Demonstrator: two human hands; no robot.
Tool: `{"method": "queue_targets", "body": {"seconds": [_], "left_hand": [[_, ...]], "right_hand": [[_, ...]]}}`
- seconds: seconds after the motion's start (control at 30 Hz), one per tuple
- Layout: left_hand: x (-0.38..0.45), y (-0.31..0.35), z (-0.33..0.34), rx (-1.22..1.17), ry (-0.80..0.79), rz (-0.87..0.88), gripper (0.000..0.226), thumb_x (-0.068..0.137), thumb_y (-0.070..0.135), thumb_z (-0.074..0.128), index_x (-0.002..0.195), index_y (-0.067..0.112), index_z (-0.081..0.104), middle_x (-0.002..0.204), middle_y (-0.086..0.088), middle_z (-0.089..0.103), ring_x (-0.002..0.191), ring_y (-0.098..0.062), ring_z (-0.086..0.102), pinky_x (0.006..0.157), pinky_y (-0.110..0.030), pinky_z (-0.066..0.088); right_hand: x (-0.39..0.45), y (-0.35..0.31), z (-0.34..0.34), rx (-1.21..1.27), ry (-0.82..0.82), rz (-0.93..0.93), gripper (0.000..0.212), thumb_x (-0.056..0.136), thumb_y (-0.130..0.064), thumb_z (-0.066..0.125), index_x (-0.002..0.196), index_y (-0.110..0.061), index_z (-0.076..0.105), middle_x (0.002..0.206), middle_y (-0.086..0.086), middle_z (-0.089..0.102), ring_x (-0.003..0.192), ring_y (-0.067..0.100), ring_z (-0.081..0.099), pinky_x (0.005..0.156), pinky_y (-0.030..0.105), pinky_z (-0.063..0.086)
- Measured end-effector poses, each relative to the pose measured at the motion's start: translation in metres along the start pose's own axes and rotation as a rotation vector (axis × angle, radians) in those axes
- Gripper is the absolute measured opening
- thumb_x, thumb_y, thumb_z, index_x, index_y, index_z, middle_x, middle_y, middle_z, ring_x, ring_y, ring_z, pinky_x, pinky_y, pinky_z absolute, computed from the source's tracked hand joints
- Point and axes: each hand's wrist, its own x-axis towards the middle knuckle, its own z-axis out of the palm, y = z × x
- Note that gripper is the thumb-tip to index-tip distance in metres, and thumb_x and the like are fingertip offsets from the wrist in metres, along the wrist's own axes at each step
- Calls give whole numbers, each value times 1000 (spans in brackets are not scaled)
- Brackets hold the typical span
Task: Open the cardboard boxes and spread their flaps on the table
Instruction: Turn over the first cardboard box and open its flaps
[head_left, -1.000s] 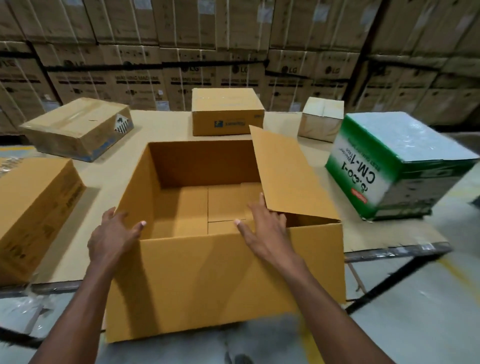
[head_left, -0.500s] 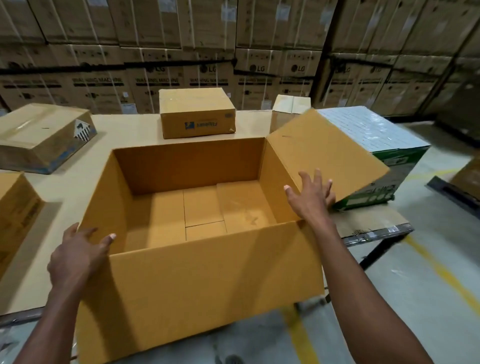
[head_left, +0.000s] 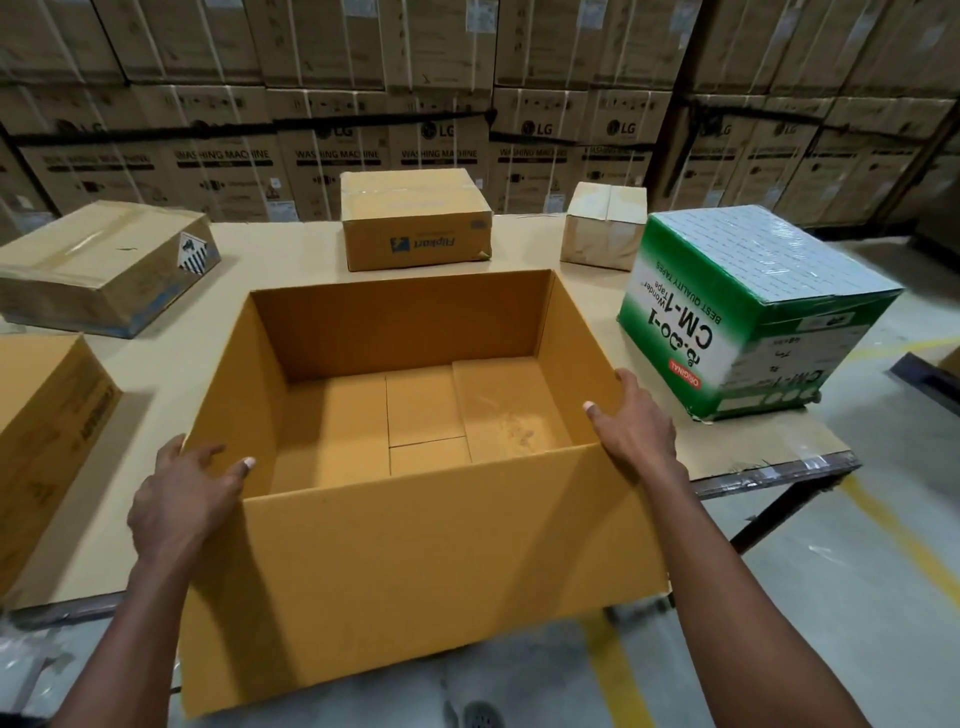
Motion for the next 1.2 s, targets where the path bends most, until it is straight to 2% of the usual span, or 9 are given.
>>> {"method": "queue_targets", "body": {"seconds": [0.3,0.53,0.67,0.73,0.8,0.87,1.0,1.1,1.2], "left_hand": [[-10,6,2,-86,125,58,50,94,53,62,134,23,66,160,-4,39,132,-40,51,103,-61,45],[-36,22,-8,-158,231,299,41,97,45,59,129,22,67,154,-7,48,140,-27,45,118,-63,23],[-69,49,-1,-236,137,417,39,98,42,61,131,22,66,155,-6,46,142,-24,43,120,-63,20],[-90,66,4,-305,79,485,37,98,39,62,131,22,67,154,-5,47,139,-23,46,118,-58,30],[-116,85,5,-405,-8,546,35,98,36,63,129,22,68,152,-2,50,134,-19,50,108,-39,43],[-144,106,9,-497,-119,617,30,99,31,63,126,22,70,145,2,55,127,-9,51,98,-23,43],[-199,149,29,-576,-281,775,28,98,31,65,125,29,70,139,11,57,125,-1,50,102,-27,47],[-232,184,47,-640,-370,786,28,98,30,65,125,30,70,140,12,57,125,2,52,96,-14,44],[-259,228,67,-703,-414,774,26,99,30,63,124,32,70,136,17,57,115,16,53,92,-12,46]], "right_hand": [[-13,6,1,82,95,22,64,98,-51,55,154,-28,33,151,10,47,134,35,47,114,58,24],[-53,-10,10,173,212,-107,52,97,-43,58,144,-26,48,158,8,39,151,28,23,118,65,10],[-93,-22,10,239,147,-159,48,99,-42,56,145,-30,49,159,3,38,152,24,22,120,61,14],[-112,-23,10,341,118,-170,46,99,-38,58,143,-31,50,158,1,39,151,24,24,119,62,21],[-128,-18,8,471,102,-173,45,98,-37,59,142,-34,51,156,-3,42,146,21,34,115,58,34],[-143,-9,5,610,101,-141,42,98,-37,61,140,-35,54,152,-5,46,135,13,42,109,43,42],[-158,14,-3,817,150,-41,38,97,-36,63,134,-35,60,144,-7,55,128,6,46,103,31,42],[-156,46,-18,844,145,-43,38,97,-33,63,135,-33,60,141,-9,58,128,8,50,102,26,44],[-145,90,-39,897,139,-15,37,98,-31,63,135,-28,61,131,-12,63,119,4,57,91,14,50]]}}
